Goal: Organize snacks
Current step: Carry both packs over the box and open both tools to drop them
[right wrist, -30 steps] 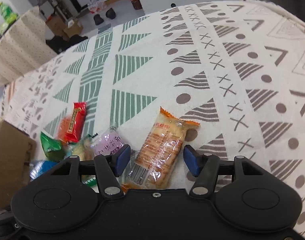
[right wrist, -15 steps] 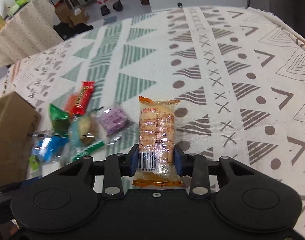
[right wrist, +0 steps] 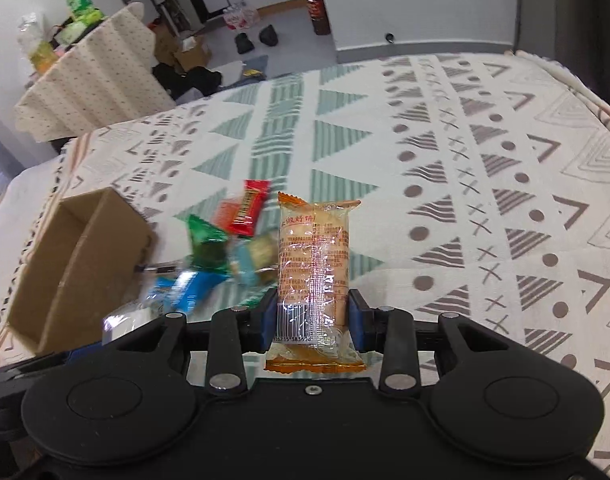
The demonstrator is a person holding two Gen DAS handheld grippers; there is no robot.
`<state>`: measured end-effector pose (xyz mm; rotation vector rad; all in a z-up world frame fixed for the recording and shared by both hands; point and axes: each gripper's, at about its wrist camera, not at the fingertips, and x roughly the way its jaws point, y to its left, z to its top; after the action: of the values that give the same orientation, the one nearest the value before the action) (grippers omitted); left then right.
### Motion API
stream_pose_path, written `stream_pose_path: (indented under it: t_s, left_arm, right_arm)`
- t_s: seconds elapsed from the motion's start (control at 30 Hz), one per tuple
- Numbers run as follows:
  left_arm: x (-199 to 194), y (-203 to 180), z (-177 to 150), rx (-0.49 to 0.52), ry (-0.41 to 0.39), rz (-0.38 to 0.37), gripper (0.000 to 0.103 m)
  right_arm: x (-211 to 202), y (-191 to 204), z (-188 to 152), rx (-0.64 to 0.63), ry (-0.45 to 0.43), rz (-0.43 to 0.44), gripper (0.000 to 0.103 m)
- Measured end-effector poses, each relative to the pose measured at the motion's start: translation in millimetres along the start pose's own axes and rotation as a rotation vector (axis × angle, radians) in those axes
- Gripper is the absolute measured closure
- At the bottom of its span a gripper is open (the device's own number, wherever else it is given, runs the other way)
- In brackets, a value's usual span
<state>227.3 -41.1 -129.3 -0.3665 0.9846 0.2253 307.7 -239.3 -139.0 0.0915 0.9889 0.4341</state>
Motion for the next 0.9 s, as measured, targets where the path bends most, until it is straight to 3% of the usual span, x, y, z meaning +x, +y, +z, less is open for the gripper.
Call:
stream_pose_path:
  t_s: [0.4, 0.9]
  left_arm:
    - [-46, 20, 17, -0.017, -0.067, 0.008, 0.057]
    - [-74, 46, 37, -0.038, -0.121, 0.007, 0.057]
  right_arm:
    - [-23, 41, 7, -0.042, -0.038, 0.073, 0.068]
    - [-46, 77, 22, -0.085, -0.097, 0.112, 0.068]
